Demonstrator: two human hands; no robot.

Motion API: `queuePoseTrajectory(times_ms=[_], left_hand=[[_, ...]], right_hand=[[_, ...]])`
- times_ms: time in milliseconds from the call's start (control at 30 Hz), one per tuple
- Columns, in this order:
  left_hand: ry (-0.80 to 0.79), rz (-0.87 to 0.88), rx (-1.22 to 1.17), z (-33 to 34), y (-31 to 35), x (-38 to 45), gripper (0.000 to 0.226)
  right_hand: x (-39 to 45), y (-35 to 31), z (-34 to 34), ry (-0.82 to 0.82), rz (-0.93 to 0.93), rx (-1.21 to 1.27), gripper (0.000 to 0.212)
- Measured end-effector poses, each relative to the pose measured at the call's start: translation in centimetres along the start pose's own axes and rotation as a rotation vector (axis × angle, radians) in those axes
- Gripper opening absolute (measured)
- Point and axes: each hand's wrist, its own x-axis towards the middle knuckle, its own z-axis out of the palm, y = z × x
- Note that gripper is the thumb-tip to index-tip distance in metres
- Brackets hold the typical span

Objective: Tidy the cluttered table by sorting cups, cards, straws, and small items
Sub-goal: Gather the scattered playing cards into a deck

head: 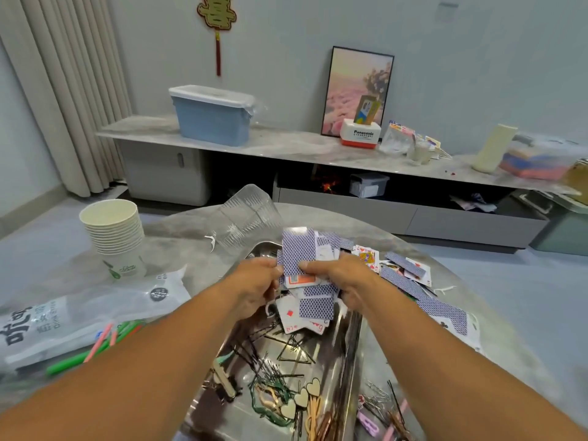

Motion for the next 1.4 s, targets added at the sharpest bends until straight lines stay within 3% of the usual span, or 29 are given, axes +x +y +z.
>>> queuePoseTrajectory(times_ms=[133, 233, 433, 700, 867, 1033, 1167, 1400], left_hand=[[-0.008, 0.225, 0.079, -0.1, 1.6, -1.5, 0.035], [0.001, 0.301, 0.168, -0.5, 1.9, -2.7, 0.059], [-0.151, 0.259, 0.309, -0.4, -1.0, -3.6, 0.062], [-0.202, 0.310, 0.238, 0.6, -0.3, -3.2, 0.064], [-0.243, 0.274, 0.303, 1.5, -0.2, -3.5, 0.078], [-0.027, 0.245, -0.035, 3.3, 1.3, -3.6, 0.077], [-0.177, 0.061, -0.603, 7.1, 2.4, -4.7, 0.044], [-0.201, -0.126, -0.677, 13.5, 2.7, -7.8, 0.026]], right_hand=[[-0.9, -1.6, -0.2, -0.068, -0.242, -0.034, 0.027], [-1.4, -1.5, -0.4, -0.056, -0.356, -0.019, 0.023], [-0.9, 3.4, -0.1, -0.130, -0.364, -0.211, 0.041], [-0.3, 3.5, -1.1, -0.013, -0.386, -0.086, 0.042], [0.3, 4.2, -0.9, 0.097, -0.319, -0.283, 0.033], [-0.8, 1.7, -1.8, 0.126, -0.329, -0.084, 0.034], [-2.4, -1.3, -3.1, 0.071, -0.312, 0.068, 0.030], [-6.9, -3.8, -8.9, -0.069, -0.172, -0.236, 0.021]])
